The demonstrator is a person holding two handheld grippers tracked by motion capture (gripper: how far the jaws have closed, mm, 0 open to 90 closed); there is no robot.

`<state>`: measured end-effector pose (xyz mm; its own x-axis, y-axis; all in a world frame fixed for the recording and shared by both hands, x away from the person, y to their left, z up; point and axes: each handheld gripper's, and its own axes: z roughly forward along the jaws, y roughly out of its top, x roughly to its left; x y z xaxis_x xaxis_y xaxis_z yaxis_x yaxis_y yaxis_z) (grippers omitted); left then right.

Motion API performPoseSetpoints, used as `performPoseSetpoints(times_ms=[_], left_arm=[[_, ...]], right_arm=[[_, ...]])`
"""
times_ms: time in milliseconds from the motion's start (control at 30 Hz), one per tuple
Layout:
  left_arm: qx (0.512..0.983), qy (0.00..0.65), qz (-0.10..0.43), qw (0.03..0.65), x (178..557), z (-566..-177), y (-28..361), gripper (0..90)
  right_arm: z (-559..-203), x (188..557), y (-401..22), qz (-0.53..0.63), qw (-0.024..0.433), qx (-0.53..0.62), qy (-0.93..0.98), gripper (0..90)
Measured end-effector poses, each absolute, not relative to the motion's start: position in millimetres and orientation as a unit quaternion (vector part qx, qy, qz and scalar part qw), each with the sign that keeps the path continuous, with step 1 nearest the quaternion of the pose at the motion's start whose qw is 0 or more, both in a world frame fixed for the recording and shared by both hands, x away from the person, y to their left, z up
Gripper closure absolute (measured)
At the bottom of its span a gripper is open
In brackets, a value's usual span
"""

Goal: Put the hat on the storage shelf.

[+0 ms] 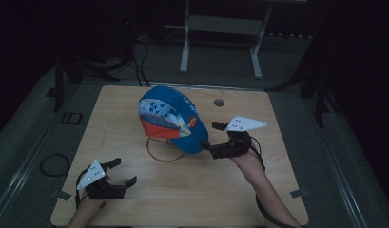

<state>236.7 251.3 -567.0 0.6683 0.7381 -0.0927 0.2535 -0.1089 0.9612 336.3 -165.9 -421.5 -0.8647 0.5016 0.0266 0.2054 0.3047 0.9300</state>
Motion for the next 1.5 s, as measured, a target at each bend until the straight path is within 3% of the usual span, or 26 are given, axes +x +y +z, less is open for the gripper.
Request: performPoseSetpoints(times_ms=[1033, 1500], left_arm=[[0.716, 0.347, 0.215, 0.567, 236.3, -567.0, 250.5, 4.5], [0.717, 0.346, 0.216, 0.566, 236.4, -567.6, 249.8, 4.5]], right_arm=[[-531.4, 318.3, -242.8, 0.504, 0.110, 0.266, 0.815, 14.3], [-559.3, 316.0, -259.6, 0.476, 0.111, 0.263, 0.832, 14.6]])
